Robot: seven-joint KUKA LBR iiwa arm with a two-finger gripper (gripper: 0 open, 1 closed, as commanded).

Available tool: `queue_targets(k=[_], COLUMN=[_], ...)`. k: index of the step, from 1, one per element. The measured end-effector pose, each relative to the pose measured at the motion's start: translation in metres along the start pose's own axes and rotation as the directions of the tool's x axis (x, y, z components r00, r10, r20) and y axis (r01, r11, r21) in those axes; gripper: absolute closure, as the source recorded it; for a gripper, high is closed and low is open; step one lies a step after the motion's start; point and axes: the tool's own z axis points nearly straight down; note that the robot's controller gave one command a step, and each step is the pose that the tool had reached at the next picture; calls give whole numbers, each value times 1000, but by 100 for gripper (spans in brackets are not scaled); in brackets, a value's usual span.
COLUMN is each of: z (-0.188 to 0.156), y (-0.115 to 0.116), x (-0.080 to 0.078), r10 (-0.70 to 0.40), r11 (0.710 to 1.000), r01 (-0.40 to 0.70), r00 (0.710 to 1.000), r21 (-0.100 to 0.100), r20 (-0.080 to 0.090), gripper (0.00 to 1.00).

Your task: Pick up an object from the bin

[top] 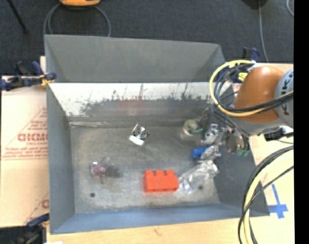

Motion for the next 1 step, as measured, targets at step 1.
queue_targets(k=[1], z=[-22], y=[0], x=[-2], r10=[-3], r11=[1000], r01=[3], r00=[1000], r21=[11], r20=[2], gripper=[100])
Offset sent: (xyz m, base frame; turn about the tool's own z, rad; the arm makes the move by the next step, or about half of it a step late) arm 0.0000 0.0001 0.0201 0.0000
